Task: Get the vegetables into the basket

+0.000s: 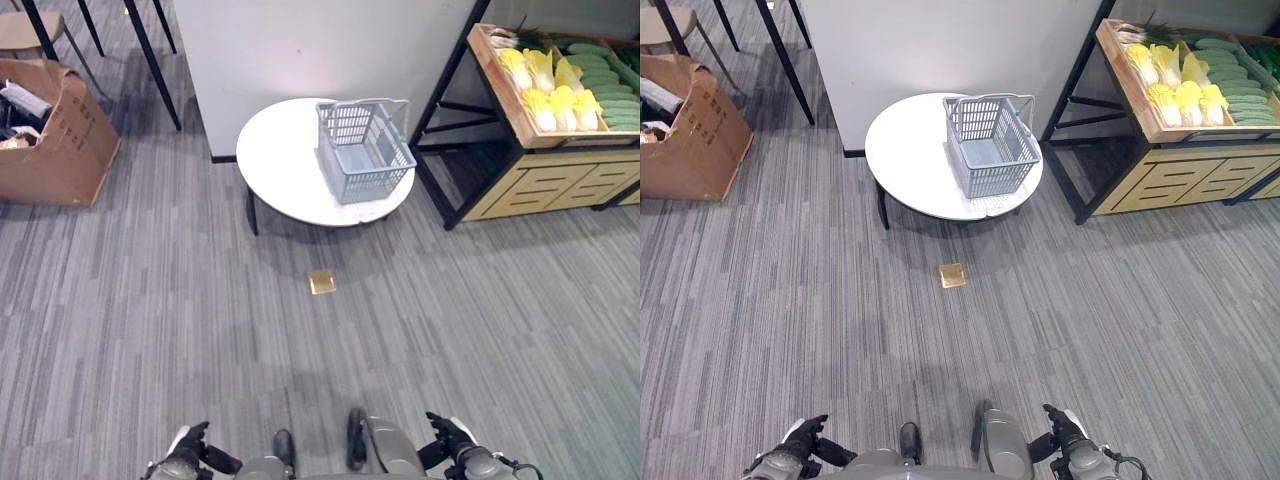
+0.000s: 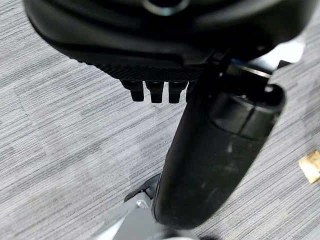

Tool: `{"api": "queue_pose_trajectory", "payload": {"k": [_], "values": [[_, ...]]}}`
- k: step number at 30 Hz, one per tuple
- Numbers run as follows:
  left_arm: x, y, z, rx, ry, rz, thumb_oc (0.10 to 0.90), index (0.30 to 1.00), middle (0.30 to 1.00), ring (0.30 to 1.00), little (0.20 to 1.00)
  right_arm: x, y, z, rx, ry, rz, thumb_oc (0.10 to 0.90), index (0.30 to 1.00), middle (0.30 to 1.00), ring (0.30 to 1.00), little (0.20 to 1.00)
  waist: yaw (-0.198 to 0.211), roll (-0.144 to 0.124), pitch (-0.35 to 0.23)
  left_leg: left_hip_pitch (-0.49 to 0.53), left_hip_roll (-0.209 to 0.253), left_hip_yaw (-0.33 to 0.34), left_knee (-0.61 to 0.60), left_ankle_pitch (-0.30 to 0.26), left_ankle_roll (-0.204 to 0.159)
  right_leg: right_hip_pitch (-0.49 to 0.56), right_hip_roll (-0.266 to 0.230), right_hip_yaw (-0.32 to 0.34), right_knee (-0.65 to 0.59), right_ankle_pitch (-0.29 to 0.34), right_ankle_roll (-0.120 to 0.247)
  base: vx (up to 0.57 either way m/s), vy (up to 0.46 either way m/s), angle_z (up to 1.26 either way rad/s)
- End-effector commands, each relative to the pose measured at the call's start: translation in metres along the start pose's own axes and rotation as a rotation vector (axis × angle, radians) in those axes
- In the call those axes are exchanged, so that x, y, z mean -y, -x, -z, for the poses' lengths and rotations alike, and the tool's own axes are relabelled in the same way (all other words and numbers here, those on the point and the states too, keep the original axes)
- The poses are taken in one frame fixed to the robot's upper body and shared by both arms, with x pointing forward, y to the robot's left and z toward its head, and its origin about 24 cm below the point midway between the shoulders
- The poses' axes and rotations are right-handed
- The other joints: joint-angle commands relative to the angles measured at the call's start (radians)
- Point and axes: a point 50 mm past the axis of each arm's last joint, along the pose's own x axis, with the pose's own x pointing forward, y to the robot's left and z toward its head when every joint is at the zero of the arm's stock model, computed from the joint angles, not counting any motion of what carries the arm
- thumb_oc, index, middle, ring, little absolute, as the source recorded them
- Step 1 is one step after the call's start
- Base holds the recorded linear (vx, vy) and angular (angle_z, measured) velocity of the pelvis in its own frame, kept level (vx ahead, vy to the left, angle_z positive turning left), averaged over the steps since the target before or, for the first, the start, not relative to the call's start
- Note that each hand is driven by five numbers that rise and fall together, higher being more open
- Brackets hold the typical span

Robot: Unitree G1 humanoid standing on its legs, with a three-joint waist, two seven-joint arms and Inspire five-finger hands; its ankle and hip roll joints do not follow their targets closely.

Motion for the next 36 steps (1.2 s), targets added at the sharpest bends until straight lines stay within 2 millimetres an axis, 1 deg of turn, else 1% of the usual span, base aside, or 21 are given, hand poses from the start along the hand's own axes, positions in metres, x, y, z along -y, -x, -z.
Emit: {"api": "queue_pose_trajectory", "payload": {"k": [1, 4, 6, 8, 9, 10, 11, 14, 17, 18, 20, 21, 22, 23, 24, 27, 29, 30, 31, 33, 36], "values": [[-0.003, 0.001, 0.003, 0.005, -0.031, -0.001, 0.900, 1.000, 1.000, 1.000, 1.000, -0.006, -0.003, -0.027, 0.105, -0.022, -0.036, 0.900, 1.000, 1.000, 1.000, 1.000, -0.036, 0.002, 0.050, -0.010, 0.067, -0.072, 0.123, -0.082, -0.077, 0.029, -0.021, 0.065, -0.157, 0.234, 0.044, 0.31, -0.100, 0.12], [-0.001, 0.001, 0.006, -0.003, -0.037, 0.010, 0.900, 1.000, 1.000, 1.000, 1.000, -0.003, -0.003, -0.027, 0.106, -0.029, -0.033, 0.900, 1.000, 1.000, 1.000, 1.000, -0.045, 0.010, 0.045, 0.026, 0.072, -0.089, 0.127, -0.089, -0.091, 0.027, -0.020, 0.076, -0.143, 0.244, 0.048, 0.25, -0.103, 0.23], [0.003, 0.002, 0.009, -0.012, -0.030, 0.020, 0.900, 1.000, 1.000, 1.000, 1.000, 0.004, -0.002, -0.024, 0.104, -0.012, -0.026, 0.900, 1.000, 1.000, 1.000, 1.000, -0.054, 0.026, 0.027, 0.081, 0.095, -0.112, 0.117, -0.089, -0.115, 0.039, 0.007, 0.059, -0.106, 0.217, 0.028, 0.42, -0.254, 0.43], [0.005, 0.002, 0.011, -0.020, -0.022, 0.025, 0.900, 1.000, 1.000, 1.000, 1.000, 0.009, -0.001, -0.020, 0.092, -0.016, -0.010, 0.900, 1.000, 1.000, 1.000, 1.000, -0.055, 0.039, 0.014, 0.090, 0.120, -0.127, 0.119, -0.066, -0.131, 0.053, 0.027, 0.039, -0.098, 0.195, 0.010, 0.40, -0.348, 0.27], [0.008, 0.002, 0.007, -0.010, -0.027, 0.031, 0.900, 1.000, 1.000, 1.000, 1.000, 0.018, -0.001, -0.018, 0.084, -0.024, 0.019, 0.900, 1.000, 1.000, 1.000, 1.000, -0.060, 0.060, 0.004, 0.063, 0.157, -0.138, 0.183, 0.018, -0.173, 0.076, 0.056, 0.013, -0.097, 0.163, -0.021, 0.31, -0.342, 0.39], [0.008, 0.002, 0.007, -0.010, -0.027, 0.031, 0.900, 1.000, 1.000, 1.000, 1.000, 0.018, -0.001, -0.018, 0.084, -0.023, 0.019, 0.900, 1.000, 1.000, 1.000, 1.000, -0.061, 0.060, 0.004, 0.062, 0.158, -0.139, 0.184, 0.017, -0.173, 0.076, 0.057, 0.011, -0.097, 0.163, -0.021, 0.40, -0.469, 0.39], [0.012, 0.001, 0.000, 0.012, -0.009, 0.035, 0.900, 1.000, 1.000, 1.000, 1.000, 0.027, -0.001, -0.017, 0.077, -0.006, 0.046, 0.900, 1.000, 1.000, 1.000, 1.000, -0.057, 0.059, 0.013, -0.009, 0.167, -0.157, 0.357, 0.097, -0.201, 0.113, 0.071, 0.000, -0.104, 0.130, -0.060, 0.17, -0.211, 0.30], [0.012, 0.000, -0.005, 0.031, 0.002, 0.032, 0.900, 1.000, 1.000, 1.000, 1.000, 0.032, 0.000, -0.010, 0.046, -0.006, 0.065, 0.900, 1.000, 1.000, 1.000, 1.000, -0.048, 0.056, 0.021, -0.039, 0.169, -0.165, 0.372, 0.127, -0.196, 0.147, 0.076, -0.004, -0.109, 0.103, -0.074, 0.20, -0.156, 0.08], [0.016, 0.000, -0.008, 0.043, 0.023, 0.033, 0.900, 1.000, 1.000, 1.000, 1.000, 0.038, 0.002, 0.003, -0.007, -0.012, 0.091, 0.900, 1.000, 1.000, 1.000, 1.000, -0.033, 0.050, 0.028, -0.117, 0.159, -0.151, 0.304, 0.083, -0.175, 0.183, 0.056, -0.001, -0.126, 0.090, -0.062, 0.22, -0.020, -0.02], [0.016, 0.001, -0.007, 0.044, 0.018, 0.029, 0.900, 1.000, 1.000, 1.000, 1.000, 0.042, 0.003, 0.007, -0.023, -0.012, 0.105, 0.900, 1.000, 1.000, 1.000, 1.000, -0.023, 0.053, 0.025, -0.170, 0.168, -0.134, 0.183, 0.059, -0.167, 0.200, 0.044, 0.002, -0.141, 0.075, -0.049, 0.26, 0.098, 0.31], [0.017, 0.001, -0.007, 0.044, 0.011, 0.028, 0.900, 1.000, 1.000, 1.000, 1.000, 0.043, 0.004, 0.010, -0.033, -0.013, 0.112, 0.900, 1.000, 1.000, 1.000, 1.000, -0.015, 0.057, 0.027, -0.190, 0.177, -0.133, 0.134, 0.078, -0.169, 0.212, 0.041, 0.008, -0.144, 0.067, -0.045, 0.23, 0.119, 0.13], [0.018, 0.001, -0.007, 0.045, 0.000, 0.024, 0.900, 1.000, 1.000, 1.000, 1.000, 0.046, 0.005, 0.016, -0.061, -0.005, 0.128, 0.900, 1.000, 1.000, 1.000, 1.000, 0.006, 0.072, 0.025, -0.247, 0.197, -0.159, 0.051, 0.158, -0.180, 0.245, 0.048, 0.023, -0.153, 0.045, -0.042, 0.18, 0.110, -0.13], [0.018, 0.001, -0.007, 0.045, -0.001, 0.024, 0.900, 1.000, 1.000, 1.000, 1.000, 0.046, 0.005, 0.017, -0.062, -0.005, 0.128, 0.900, 1.000, 1.000, 1.000, 1.000, 0.007, 0.071, 0.027, -0.244, 0.197, -0.158, 0.049, 0.159, -0.180, 0.247, 0.048, 0.024, -0.152, 0.045, -0.042, 0.38, 0.252, -0.18], [0.016, 0.001, -0.008, 0.051, -0.005, 0.015, 0.900, 1.000, 1.000, 1.000, 1.000, 0.046, 0.006, 0.020, -0.074, 0.003, 0.135, 0.900, 1.000, 1.000, 1.000, 1.000, 0.021, 0.080, 0.023, -0.283, 0.214, -0.158, -0.010, 0.223, -0.196, 0.283, 0.050, 0.041, -0.155, 0.025, -0.040, 0.31, 0.227, -0.22], [0.014, 0.001, -0.008, 0.053, -0.009, 0.009, 0.900, 1.000, 1.000, 1.000, 1.000, 0.046, 0.007, 0.023, -0.083, 0.004, 0.136, 0.900, 1.000, 1.000, 1.000, 1.000, 0.025, 0.080, 0.021, -0.288, 0.219, -0.150, -0.013, 0.235, -0.200, 0.300, 0.047, 0.049, -0.151, 0.016, -0.037, 0.41, 0.316, -0.46], [0.013, 0.001, -0.006, 0.049, -0.009, 0.006, 0.900, 1.000, 1.000, 1.000, 1.000, 0.040, 0.009, 0.033, -0.121, -0.001, 0.127, 0.900, 1.000, 1.000, 1.000, 1.000, 0.036, 0.071, 0.010, -0.268, 0.218, -0.122, 0.015, 0.213, -0.190, 0.331, 0.031, 0.060, -0.134, -0.007, -0.029, 0.24, 0.238, -0.46], [0.011, 0.001, -0.004, 0.047, -0.015, -0.010, 0.900, 1.000, 1.000, 1.000, 1.000, 0.034, 0.010, 0.038, -0.135, -0.015, 0.120, 0.900, 1.000, 1.000, 1.000, 1.000, 0.039, 0.056, -0.002, -0.254, 0.196, -0.107, 0.033, 0.186, -0.170, 0.342, -0.001, 0.067, -0.118, 0.002, -0.008, 0.26, 0.357, -0.32], [0.007, 0.001, -0.008, 0.063, -0.049, -0.024, 0.900, 1.000, 1.000, 1.000, 1.000, 0.025, 0.008, 0.037, -0.131, -0.006, 0.089, 0.900, 1.000, 1.000, 1.000, 1.000, 0.036, 0.033, -0.010, -0.244, 0.167, -0.079, 0.056, 0.152, -0.147, 0.332, -0.037, 0.085, -0.091, 0.064, 0.015, 0.23, 0.353, -0.33], [0.007, 0.001, -0.008, 0.063, -0.049, -0.024, 0.900, 1.000, 1.000, 1.000, 1.000, 0.025, 0.008, 0.037, -0.131, -0.006, 0.089, 0.900, 1.000, 1.000, 1.000, 1.000, 0.038, 0.032, -0.010, -0.244, 0.166, -0.077, 0.057, 0.150, -0.146, 0.332, -0.038, 0.087, -0.091, 0.064, 0.016, 0.21, 0.358, -0.30], [0.003, 0.000, -0.012, 0.080, -0.061, -0.034, 0.900, 1.000, 1.000, 1.000, 1.000, 0.018, 0.006, 0.029, -0.108, 0.011, 0.069, 0.900, 1.000, 1.000, 1.000, 1.000, 0.041, 0.018, -0.006, -0.231, 0.145, -0.056, 0.073, 0.118, -0.121, 0.305, -0.057, 0.103, -0.046, 0.104, 0.029, 0.11, 0.260, -0.21], [-0.004, -0.001, -0.014, 0.077, -0.067, -0.054, 0.900, 1.000, 1.000, 1.000, 1.000, 0.009, 0.002, 0.015, -0.065, 0.023, 0.042, 0.900, 1.000, 1.000, 1.000, 1.000, 0.040, 0.008, 0.006, -0.203, 0.126, -0.024, 0.084, 0.079, -0.090, 0.250, -0.071, 0.079, 0.060, 0.151, 0.030, 0.15, 0.359, -0.23]]}}
